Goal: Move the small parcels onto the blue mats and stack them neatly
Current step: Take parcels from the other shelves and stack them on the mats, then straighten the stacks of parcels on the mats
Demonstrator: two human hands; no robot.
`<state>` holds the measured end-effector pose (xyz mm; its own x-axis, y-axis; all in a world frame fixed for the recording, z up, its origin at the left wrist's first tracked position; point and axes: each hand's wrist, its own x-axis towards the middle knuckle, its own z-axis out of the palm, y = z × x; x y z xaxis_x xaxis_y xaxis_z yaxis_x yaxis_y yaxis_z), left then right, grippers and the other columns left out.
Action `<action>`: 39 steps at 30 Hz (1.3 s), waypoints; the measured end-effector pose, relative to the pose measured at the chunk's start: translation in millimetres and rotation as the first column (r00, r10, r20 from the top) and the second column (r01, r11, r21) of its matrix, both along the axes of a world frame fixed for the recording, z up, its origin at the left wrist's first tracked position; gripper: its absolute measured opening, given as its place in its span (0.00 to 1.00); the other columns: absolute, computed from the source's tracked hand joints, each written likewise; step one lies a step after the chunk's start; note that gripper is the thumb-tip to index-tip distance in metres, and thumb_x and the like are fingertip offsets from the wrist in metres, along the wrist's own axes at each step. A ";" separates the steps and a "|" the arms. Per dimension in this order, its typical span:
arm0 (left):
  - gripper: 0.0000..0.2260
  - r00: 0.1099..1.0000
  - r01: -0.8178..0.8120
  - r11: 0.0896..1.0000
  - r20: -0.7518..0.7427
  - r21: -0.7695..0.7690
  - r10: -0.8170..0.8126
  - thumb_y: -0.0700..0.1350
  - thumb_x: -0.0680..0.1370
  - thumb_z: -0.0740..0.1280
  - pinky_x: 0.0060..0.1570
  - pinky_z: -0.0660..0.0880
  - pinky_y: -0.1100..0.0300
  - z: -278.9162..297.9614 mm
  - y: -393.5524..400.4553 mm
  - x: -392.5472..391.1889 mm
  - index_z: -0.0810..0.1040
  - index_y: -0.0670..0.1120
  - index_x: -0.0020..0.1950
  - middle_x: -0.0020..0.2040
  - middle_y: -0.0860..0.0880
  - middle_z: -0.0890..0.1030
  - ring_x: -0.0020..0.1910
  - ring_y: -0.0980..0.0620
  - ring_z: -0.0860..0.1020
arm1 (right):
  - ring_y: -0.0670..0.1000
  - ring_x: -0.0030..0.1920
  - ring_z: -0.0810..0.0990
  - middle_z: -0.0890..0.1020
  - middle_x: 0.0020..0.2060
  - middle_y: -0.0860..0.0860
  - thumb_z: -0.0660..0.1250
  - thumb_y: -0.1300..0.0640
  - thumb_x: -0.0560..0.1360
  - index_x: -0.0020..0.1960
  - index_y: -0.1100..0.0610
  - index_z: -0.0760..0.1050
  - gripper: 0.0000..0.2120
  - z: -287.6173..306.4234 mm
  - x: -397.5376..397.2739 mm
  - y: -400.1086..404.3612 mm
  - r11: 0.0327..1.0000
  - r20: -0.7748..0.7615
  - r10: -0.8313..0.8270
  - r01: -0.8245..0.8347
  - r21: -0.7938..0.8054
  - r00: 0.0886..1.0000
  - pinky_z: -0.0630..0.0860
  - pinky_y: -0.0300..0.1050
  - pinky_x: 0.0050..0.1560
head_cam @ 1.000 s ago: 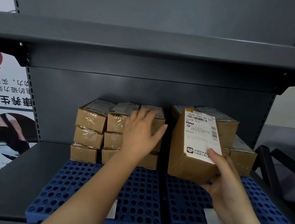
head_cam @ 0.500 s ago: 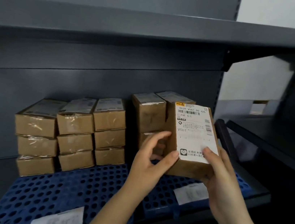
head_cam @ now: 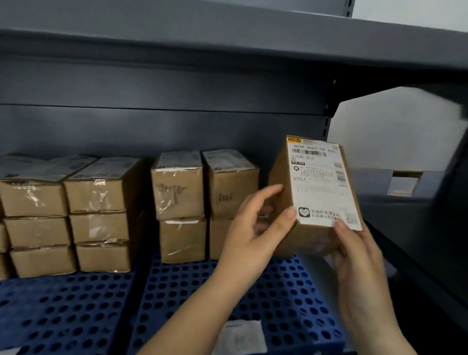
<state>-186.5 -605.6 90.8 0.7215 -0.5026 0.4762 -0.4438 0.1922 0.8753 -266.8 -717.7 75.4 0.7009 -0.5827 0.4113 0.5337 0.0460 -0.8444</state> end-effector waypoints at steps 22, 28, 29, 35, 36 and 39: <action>0.18 0.837 -0.530 0.706 0.423 0.470 0.346 0.41 0.78 0.64 0.56 0.70 0.64 43.6 -67.6 69.1 0.71 0.45 0.68 0.66 0.45 0.74 0.61 0.50 0.75 | 0.40 0.46 0.77 0.78 0.48 0.43 0.68 0.53 0.75 0.67 0.54 0.68 0.22 17.7 113.7 -95.4 0.955 -0.357 0.212 -0.271 -0.123 0.910 0.72 0.32 0.39; 0.19 0.783 -0.585 0.690 0.517 0.425 0.345 0.36 0.76 0.64 0.46 0.66 0.71 44.5 -56.6 63.4 0.72 0.46 0.67 0.62 0.46 0.75 0.51 0.58 0.73 | 0.41 0.47 0.77 0.77 0.47 0.43 0.68 0.56 0.75 0.69 0.54 0.65 0.24 16.6 126.8 -94.1 0.947 -0.359 0.184 -0.263 -0.186 0.915 0.73 0.34 0.41; 0.18 0.768 -0.599 0.684 0.539 0.415 0.345 0.37 0.76 0.64 0.47 0.66 0.71 44.6 -53.2 61.5 0.73 0.46 0.66 0.62 0.46 0.75 0.53 0.56 0.73 | 0.40 0.46 0.76 0.77 0.47 0.43 0.68 0.56 0.75 0.69 0.54 0.65 0.24 17.1 128.3 -93.1 0.944 -0.362 0.187 -0.269 -0.193 0.913 0.72 0.34 0.40; 0.17 0.567 -0.777 0.550 0.721 0.306 0.398 0.45 0.74 0.62 0.59 0.70 0.52 39.6 -24.1 50.4 0.77 0.46 0.62 0.60 0.47 0.77 0.60 0.46 0.71 | 0.50 0.59 0.73 0.71 0.65 0.53 0.67 0.55 0.75 0.72 0.53 0.62 0.28 20.5 128.3 -84.2 0.906 -0.344 -0.048 -0.104 -0.411 0.938 0.72 0.44 0.57; 0.18 0.535 -0.800 0.526 0.740 0.289 0.407 0.47 0.72 0.62 0.57 0.71 0.51 38.5 -16.9 48.5 0.77 0.47 0.61 0.60 0.48 0.77 0.59 0.46 0.72 | 0.52 0.65 0.69 0.68 0.68 0.53 0.67 0.55 0.74 0.73 0.52 0.59 0.30 20.8 126.2 -81.6 0.867 -0.301 -0.153 -0.019 -0.499 0.941 0.69 0.48 0.64; 0.18 0.449 -0.861 0.441 0.785 0.253 0.427 0.49 0.72 0.62 0.55 0.70 0.50 34.0 9.3 44.7 0.76 0.48 0.61 0.59 0.49 0.78 0.58 0.46 0.73 | 0.55 0.71 0.61 0.65 0.71 0.55 0.66 0.55 0.74 0.74 0.56 0.59 0.31 24.2 112.9 -64.1 0.653 -0.043 -0.377 0.232 -0.721 0.925 0.59 0.50 0.70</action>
<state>-141.8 -596.3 124.8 0.6432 -0.2897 0.7088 -0.5731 -0.7960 0.1947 -153.9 -781.8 99.6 0.6366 -0.3745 0.6742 0.2511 -0.7259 -0.6403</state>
